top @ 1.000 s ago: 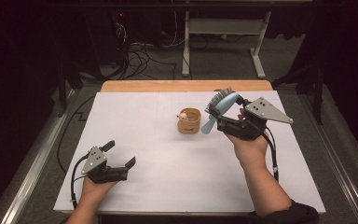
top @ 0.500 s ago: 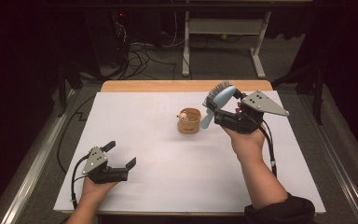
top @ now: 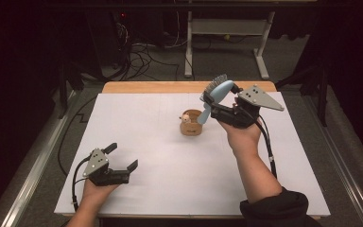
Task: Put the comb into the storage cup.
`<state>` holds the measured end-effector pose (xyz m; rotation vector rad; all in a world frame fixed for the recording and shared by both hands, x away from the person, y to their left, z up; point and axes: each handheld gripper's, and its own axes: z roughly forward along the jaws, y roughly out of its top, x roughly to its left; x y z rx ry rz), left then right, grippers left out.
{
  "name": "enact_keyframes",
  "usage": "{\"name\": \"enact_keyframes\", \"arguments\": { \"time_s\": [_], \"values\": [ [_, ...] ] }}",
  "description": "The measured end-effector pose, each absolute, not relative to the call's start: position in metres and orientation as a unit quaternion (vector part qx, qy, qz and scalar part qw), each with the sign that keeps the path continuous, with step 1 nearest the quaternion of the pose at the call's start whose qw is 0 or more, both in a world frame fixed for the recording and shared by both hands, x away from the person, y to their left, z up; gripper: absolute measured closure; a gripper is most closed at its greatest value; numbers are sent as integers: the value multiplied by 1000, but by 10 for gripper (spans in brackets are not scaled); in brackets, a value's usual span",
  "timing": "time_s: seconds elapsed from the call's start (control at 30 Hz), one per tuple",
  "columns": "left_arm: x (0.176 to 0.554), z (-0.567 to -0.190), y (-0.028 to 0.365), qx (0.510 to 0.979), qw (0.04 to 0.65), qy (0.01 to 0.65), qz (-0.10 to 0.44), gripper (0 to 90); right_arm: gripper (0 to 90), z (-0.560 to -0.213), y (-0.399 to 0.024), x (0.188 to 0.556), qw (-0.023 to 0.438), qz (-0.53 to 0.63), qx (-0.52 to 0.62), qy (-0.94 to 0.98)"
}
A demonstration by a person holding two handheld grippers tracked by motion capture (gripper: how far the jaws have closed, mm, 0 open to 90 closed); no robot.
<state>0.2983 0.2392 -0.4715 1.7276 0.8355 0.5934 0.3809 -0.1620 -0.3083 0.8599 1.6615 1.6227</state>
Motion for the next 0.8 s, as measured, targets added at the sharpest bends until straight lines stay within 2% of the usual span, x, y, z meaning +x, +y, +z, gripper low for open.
{"name": "enact_keyframes", "arguments": {
  "time_s": [0.8],
  "values": [
    [298, -472, 238, 725, 540, 349, 246, 4, 206, -315, -145, 408, 330, 615, 338, 631]
  ]
}}
